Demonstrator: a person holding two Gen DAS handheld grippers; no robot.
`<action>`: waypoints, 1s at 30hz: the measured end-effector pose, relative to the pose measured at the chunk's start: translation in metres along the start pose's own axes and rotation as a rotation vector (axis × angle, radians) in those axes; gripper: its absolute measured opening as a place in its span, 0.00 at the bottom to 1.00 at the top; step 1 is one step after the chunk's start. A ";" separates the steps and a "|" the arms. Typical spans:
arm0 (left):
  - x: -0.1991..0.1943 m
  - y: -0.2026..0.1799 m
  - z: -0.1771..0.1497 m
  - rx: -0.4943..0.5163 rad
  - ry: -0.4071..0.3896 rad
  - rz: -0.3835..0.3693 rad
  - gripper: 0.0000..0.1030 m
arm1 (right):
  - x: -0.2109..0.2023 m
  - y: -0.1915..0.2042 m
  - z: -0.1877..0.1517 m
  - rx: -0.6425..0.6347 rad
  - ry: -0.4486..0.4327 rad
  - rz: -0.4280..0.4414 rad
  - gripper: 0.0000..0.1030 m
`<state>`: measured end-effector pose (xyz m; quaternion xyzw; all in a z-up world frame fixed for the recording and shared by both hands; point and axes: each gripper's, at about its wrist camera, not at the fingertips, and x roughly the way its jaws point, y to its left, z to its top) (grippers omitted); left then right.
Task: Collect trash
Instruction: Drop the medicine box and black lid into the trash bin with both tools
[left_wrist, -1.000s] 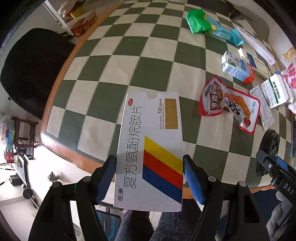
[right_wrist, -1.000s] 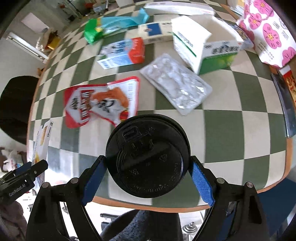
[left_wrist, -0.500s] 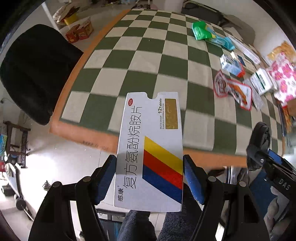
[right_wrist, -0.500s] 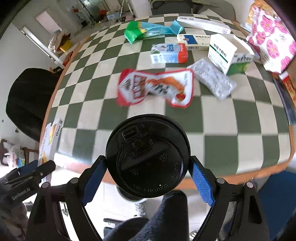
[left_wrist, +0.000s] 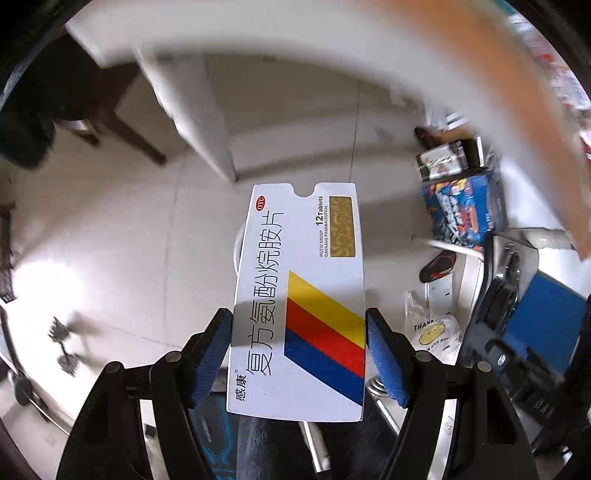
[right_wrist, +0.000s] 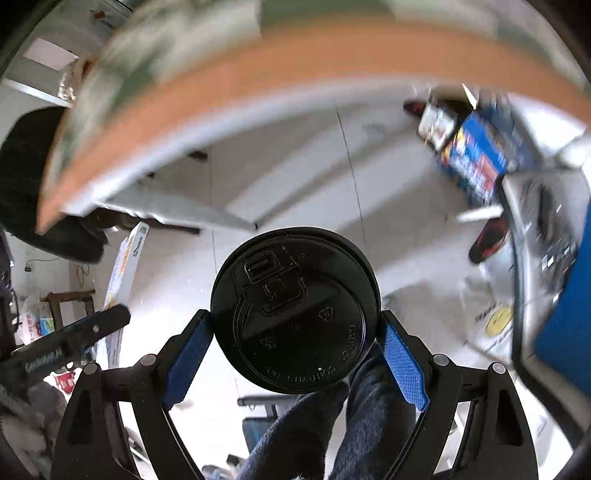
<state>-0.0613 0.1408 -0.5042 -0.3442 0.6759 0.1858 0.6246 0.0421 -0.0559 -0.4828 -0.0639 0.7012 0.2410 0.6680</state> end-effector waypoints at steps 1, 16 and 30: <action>0.019 0.004 0.005 -0.012 0.022 -0.011 0.68 | 0.020 -0.004 -0.003 0.005 0.021 0.005 0.87; 0.213 0.053 0.056 -0.060 0.079 -0.008 0.96 | 0.307 -0.039 -0.003 -0.039 0.228 0.118 1.00; 0.121 0.043 0.000 0.018 -0.041 0.181 0.96 | 0.252 -0.012 -0.016 -0.196 0.161 -0.166 1.00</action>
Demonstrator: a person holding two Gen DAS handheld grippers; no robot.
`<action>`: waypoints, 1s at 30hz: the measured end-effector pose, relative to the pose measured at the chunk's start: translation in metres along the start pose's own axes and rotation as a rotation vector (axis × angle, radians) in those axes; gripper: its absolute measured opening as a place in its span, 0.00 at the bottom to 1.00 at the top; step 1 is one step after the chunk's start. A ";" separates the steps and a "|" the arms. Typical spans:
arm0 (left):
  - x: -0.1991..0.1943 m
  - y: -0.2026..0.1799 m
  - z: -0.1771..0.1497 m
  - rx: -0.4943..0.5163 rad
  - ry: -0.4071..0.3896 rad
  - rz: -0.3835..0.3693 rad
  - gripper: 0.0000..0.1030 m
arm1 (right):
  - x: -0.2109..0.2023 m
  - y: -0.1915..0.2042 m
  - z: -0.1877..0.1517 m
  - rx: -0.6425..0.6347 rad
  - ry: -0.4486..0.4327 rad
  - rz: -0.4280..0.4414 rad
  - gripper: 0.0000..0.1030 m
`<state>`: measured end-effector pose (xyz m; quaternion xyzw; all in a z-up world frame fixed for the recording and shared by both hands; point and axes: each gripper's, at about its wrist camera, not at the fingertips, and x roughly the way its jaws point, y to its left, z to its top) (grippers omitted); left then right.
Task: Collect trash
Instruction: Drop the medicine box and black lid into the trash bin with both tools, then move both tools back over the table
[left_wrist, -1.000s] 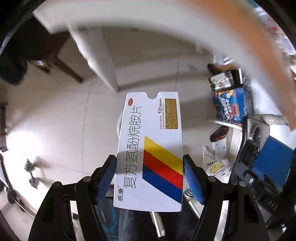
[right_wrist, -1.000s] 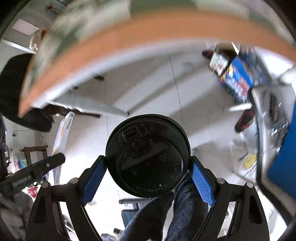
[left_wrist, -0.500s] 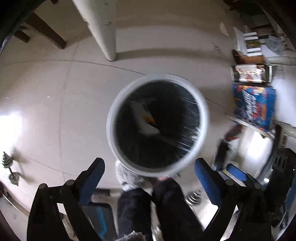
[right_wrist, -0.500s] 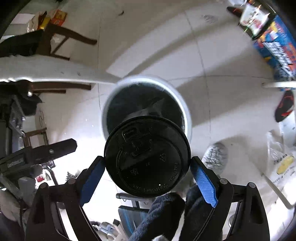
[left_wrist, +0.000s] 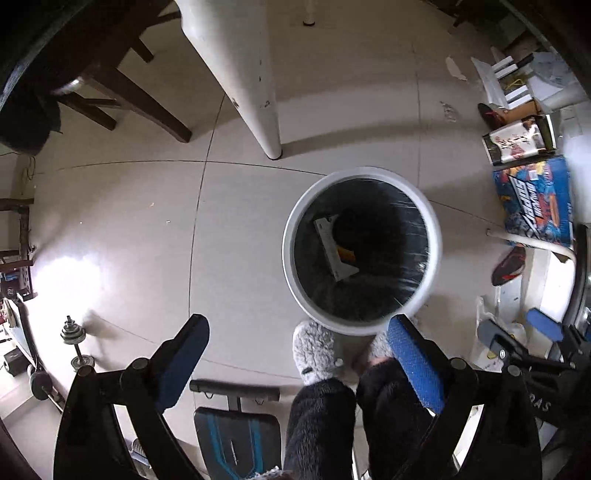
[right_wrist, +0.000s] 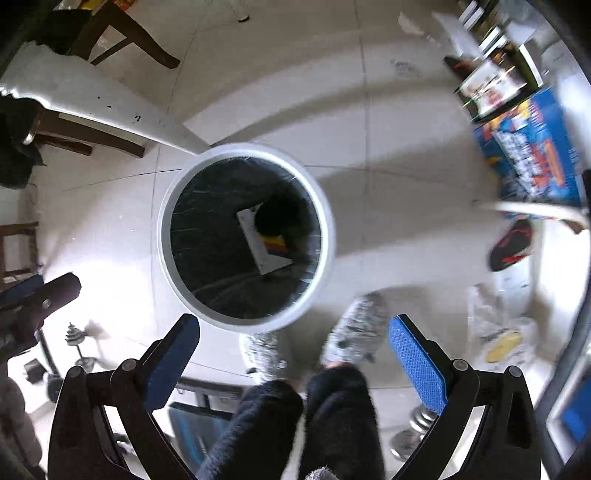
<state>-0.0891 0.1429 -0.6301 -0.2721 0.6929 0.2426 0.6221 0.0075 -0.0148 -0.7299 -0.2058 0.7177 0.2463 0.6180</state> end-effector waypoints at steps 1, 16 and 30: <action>-0.008 -0.001 -0.003 0.003 -0.003 0.003 0.96 | -0.014 0.001 -0.001 -0.002 -0.007 -0.009 1.00; -0.178 -0.003 -0.061 0.066 -0.069 -0.017 0.96 | -0.215 0.014 -0.051 0.033 -0.072 -0.005 1.00; -0.342 -0.044 -0.008 0.074 -0.334 -0.029 1.00 | -0.421 0.006 -0.046 0.155 -0.251 0.127 1.00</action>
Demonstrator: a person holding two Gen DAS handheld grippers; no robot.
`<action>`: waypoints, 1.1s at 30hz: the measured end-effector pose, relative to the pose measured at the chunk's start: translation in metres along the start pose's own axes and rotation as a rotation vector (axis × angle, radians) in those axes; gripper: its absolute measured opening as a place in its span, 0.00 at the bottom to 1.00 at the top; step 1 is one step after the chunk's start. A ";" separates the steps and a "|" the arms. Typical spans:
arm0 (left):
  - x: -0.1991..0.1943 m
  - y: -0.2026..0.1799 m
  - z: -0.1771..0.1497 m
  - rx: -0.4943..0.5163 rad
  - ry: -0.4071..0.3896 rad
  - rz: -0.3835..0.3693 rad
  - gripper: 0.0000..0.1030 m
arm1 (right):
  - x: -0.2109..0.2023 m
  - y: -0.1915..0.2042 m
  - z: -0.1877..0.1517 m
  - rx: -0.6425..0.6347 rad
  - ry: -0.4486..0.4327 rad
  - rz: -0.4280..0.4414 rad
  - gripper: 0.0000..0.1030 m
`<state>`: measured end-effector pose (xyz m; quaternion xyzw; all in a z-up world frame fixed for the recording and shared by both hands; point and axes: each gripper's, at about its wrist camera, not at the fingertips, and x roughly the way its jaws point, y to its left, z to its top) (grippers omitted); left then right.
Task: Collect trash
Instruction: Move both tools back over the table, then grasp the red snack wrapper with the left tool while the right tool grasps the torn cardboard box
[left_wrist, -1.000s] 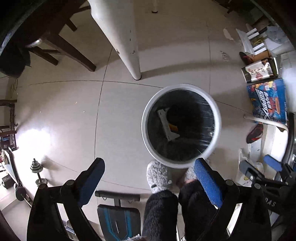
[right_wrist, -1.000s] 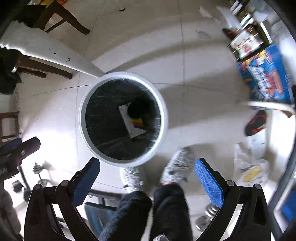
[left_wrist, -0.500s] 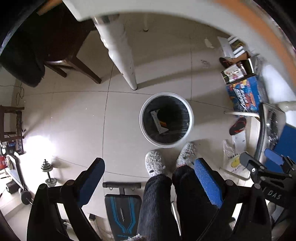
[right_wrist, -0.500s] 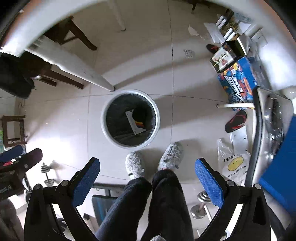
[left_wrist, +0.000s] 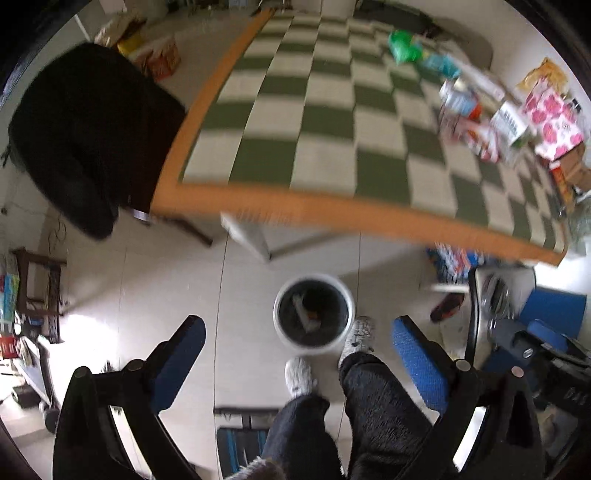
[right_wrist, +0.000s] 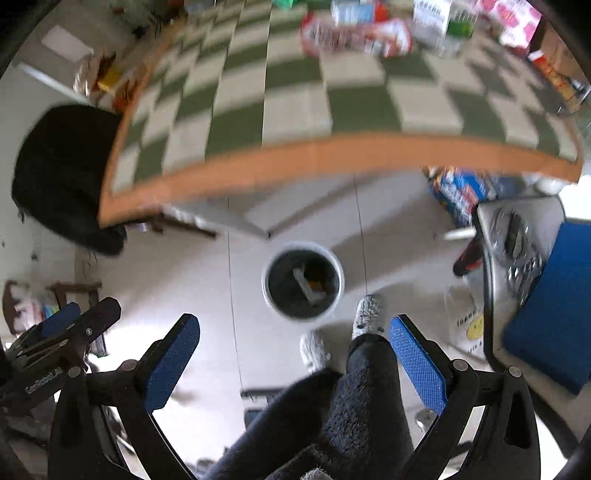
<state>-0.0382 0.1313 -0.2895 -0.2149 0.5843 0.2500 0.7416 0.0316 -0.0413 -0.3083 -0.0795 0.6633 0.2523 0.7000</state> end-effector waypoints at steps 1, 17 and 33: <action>-0.003 -0.011 0.016 0.010 -0.022 -0.004 1.00 | -0.011 -0.005 0.013 0.011 -0.023 -0.006 1.00; 0.050 -0.197 0.219 0.053 -0.028 0.046 1.00 | -0.056 -0.201 0.331 -0.066 -0.112 -0.309 1.00; 0.156 -0.195 0.247 0.074 0.206 -0.049 0.97 | 0.065 -0.226 0.459 -0.153 0.111 -0.181 0.88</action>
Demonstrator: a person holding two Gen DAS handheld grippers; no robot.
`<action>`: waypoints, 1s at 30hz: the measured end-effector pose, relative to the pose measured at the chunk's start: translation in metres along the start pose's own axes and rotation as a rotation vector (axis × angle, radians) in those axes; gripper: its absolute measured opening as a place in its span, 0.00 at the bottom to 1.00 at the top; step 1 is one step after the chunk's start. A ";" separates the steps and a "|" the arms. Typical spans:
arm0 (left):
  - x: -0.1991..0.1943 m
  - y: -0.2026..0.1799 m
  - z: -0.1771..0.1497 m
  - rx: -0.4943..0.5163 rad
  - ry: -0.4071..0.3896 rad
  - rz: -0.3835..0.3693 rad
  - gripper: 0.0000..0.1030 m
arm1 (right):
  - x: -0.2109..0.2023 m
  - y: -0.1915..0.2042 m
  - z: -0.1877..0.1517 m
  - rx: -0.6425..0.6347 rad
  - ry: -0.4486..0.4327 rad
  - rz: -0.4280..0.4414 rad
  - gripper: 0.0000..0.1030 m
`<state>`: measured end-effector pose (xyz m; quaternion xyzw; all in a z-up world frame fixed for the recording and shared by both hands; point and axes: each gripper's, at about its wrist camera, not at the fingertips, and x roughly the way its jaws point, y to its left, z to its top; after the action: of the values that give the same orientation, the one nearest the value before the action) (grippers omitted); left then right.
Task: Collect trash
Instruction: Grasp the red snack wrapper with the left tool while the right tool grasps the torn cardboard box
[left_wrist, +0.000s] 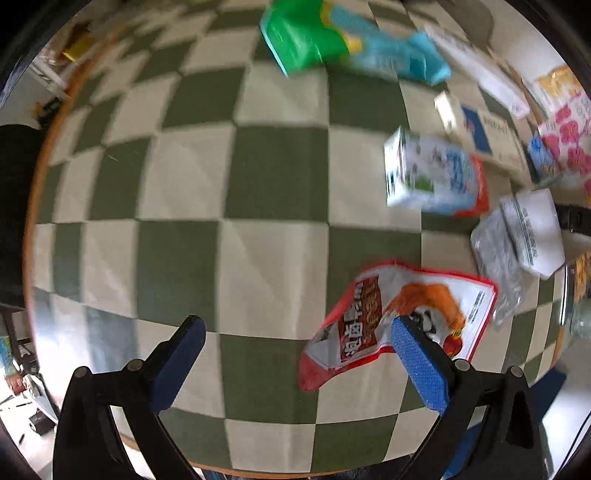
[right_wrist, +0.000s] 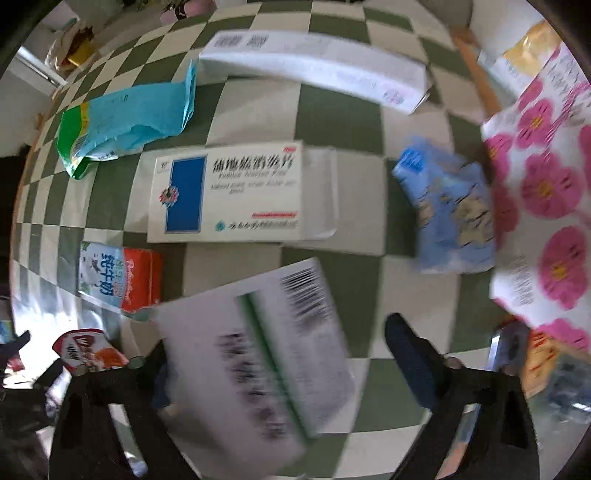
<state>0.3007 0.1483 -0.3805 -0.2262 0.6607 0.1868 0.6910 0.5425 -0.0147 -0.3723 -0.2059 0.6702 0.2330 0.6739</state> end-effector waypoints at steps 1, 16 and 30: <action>0.007 -0.002 0.000 0.004 0.010 -0.014 0.91 | 0.005 0.001 -0.001 0.004 0.014 0.005 0.84; -0.026 -0.036 -0.008 0.021 -0.095 -0.051 0.00 | -0.038 -0.019 -0.011 0.098 -0.082 0.143 1.00; -0.057 -0.033 -0.009 0.008 -0.191 0.006 0.00 | 0.007 0.020 0.001 -0.227 0.005 -0.060 0.99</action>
<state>0.3084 0.1183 -0.3215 -0.2028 0.5931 0.2070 0.7511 0.5315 0.0028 -0.3790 -0.3017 0.6347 0.2865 0.6512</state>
